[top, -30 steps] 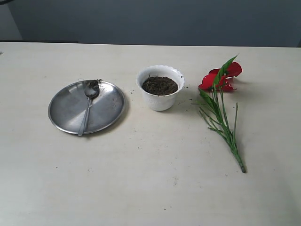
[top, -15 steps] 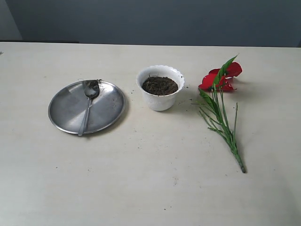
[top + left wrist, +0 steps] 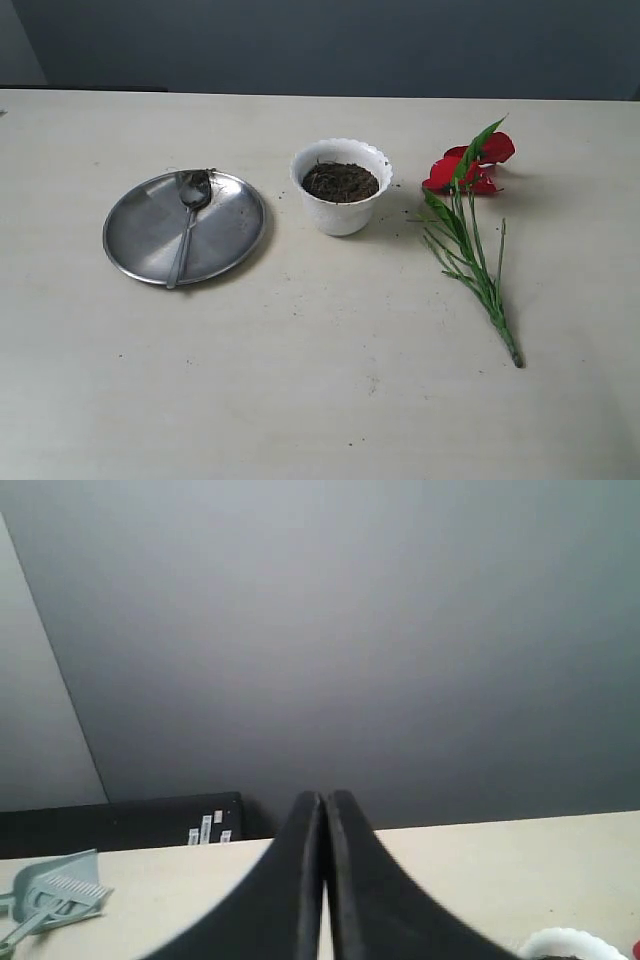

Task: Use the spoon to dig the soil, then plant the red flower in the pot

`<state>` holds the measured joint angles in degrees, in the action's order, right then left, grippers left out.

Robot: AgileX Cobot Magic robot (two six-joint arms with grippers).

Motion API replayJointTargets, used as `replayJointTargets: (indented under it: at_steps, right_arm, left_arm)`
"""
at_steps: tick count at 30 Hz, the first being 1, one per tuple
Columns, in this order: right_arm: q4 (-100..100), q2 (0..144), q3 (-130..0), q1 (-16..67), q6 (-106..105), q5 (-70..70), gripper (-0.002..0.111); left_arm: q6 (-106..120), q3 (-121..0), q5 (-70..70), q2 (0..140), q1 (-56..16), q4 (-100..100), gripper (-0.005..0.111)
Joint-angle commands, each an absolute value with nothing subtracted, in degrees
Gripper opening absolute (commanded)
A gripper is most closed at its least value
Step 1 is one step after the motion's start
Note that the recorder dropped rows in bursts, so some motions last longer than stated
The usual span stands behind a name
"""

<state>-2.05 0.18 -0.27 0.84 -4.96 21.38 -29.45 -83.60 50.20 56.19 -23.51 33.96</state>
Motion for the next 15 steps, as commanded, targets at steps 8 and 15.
replayJointTargets:
  at_steps: [8, 15]
  right_arm:
    - [-2.1, 0.0, 0.0, 0.7, -5.0, 20.7, 0.0]
    - [-2.1, 0.0, 0.0, 0.7, -5.0, 20.7, 0.0]
  left_arm:
    - [-29.5, -83.3, 55.8, 54.0, -23.4, 40.7, 0.0]
    - [-29.5, -83.3, 55.7, 54.0, -23.4, 40.9, 0.0]
